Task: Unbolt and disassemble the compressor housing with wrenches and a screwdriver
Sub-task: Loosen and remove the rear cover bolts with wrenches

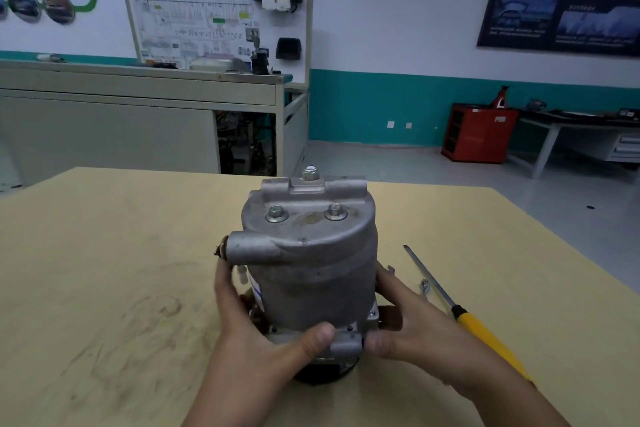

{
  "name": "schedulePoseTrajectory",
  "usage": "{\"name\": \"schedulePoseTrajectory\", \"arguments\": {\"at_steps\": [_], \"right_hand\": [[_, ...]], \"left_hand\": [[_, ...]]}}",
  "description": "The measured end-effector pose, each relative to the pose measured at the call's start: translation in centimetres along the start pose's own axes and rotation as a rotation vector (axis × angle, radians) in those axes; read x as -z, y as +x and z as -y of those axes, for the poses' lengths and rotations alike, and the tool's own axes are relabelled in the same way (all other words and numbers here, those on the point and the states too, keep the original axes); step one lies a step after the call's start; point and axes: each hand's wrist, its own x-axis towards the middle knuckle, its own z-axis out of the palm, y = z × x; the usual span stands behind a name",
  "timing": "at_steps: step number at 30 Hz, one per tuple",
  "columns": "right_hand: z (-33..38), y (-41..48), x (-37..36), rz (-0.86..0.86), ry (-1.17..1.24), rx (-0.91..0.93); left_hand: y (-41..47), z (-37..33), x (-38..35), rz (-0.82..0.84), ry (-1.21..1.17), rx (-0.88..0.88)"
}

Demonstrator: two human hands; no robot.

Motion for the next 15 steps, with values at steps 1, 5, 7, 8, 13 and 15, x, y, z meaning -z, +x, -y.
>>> {"name": "schedulePoseTrajectory", "arguments": {"at_steps": [1,5,7,8,13,15], "right_hand": [[0.1,0.1,-0.3,-0.022,0.006,0.01],[0.1,0.4,-0.7,-0.095,0.09,0.034],[0.0,0.5,-0.4,-0.078,0.139,0.032],[0.0,0.6,-0.3,-0.073,0.151,0.03],[-0.3,2.3,0.1,-0.124,0.119,0.028],[-0.3,3.2,0.2,-0.151,0.117,0.036]], "left_hand": [[0.1,0.1,-0.2,0.032,0.025,-0.006],[0.3,-0.1,-0.3,0.067,0.012,-0.049],[0.4,-0.2,-0.4,0.069,-0.006,-0.067],[0.4,-0.2,-0.5,0.07,-0.013,-0.075],[2.4,0.3,-0.9,0.097,-0.068,-0.098],[3.8,0.4,-1.1,0.122,-0.052,-0.113]]}}
